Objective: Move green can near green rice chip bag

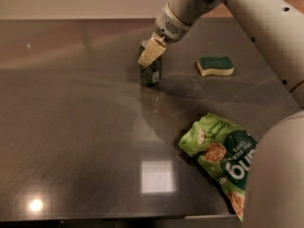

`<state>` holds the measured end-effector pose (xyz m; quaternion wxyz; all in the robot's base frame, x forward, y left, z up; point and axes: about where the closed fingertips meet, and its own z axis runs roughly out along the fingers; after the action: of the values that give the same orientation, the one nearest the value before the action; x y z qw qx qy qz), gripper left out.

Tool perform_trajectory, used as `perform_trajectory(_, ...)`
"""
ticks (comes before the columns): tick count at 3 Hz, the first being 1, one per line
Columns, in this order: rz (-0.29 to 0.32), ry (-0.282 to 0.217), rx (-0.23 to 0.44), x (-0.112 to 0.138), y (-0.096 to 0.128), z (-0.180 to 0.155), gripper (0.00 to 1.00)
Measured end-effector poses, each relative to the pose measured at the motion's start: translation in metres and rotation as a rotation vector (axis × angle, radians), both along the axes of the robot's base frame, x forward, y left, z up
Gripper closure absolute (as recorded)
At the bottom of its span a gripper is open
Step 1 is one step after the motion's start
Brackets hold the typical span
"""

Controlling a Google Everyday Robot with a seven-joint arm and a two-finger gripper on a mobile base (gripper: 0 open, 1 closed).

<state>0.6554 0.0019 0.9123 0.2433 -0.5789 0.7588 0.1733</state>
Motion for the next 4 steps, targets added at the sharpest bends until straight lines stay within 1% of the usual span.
perform_trajectory(1,-0.025,0.002,0.016,-0.020,-0.021,0.016,1.00)
perform_trajectory(2,-0.049,0.017,0.034,-0.047,-0.040,0.024,1.00)
perform_trajectory(4,-0.091,0.076,0.045,-0.099,-0.060,0.018,1.00)
